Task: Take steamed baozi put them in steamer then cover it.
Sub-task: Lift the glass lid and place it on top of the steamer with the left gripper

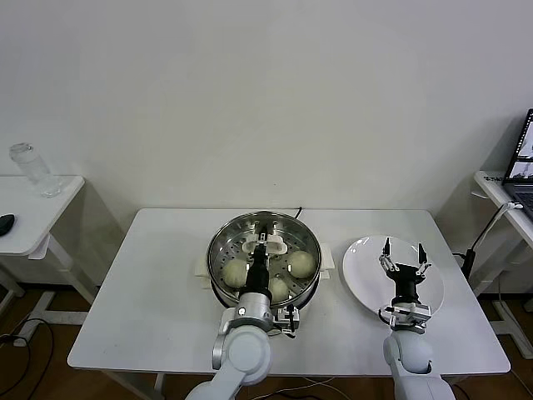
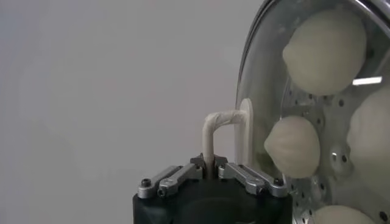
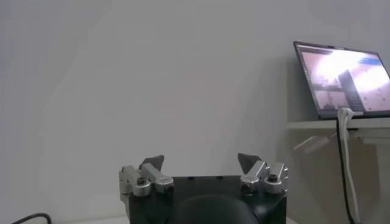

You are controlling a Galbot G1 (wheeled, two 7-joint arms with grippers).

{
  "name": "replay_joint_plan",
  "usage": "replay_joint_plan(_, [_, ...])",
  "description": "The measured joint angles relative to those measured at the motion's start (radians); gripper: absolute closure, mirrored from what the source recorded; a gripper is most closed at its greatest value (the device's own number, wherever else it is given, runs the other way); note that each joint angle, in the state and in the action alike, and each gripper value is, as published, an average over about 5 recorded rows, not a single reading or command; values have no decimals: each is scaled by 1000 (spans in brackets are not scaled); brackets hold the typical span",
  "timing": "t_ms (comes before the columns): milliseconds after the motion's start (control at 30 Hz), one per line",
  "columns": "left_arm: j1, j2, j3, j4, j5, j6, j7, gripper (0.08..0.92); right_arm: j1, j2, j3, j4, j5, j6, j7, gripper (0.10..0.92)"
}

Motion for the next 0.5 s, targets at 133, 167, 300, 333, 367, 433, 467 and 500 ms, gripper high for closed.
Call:
replay_joint_plan(133, [8,4,-4,-10,1,-1,-2,634,0,0,-1,0,-1,0,0,203])
replay_joint_plan(167, [11,5,-6,-13,2,-1,-3,608,0,0,-1,-1,-1,0,0,203])
replay_joint_plan(300, [22,13,-10,-32,1,-3,-13,487,2,1,-4,-3,-4,0,-1,203])
replay_joint_plan(333, [25,15,-10,-38,0,-4,-16,461,3,1,-5,-4,-5,0,-1,203])
replay_joint_plan(367, [28,18,-8,-44,-3,-4,-18,435,4,2,-6,-4,-6,0,-1,203])
replay_joint_plan(433, [35,25,-6,-59,-10,-4,-22,375,7,3,-7,-6,-7,0,-1,203])
replay_joint_plan(467, [38,29,-5,-67,-15,-4,-23,349,9,3,-8,-7,-7,0,0,203])
replay_joint_plan(500, [42,33,-4,-76,-21,-5,-23,314,11,4,-8,-7,-7,-1,0,203])
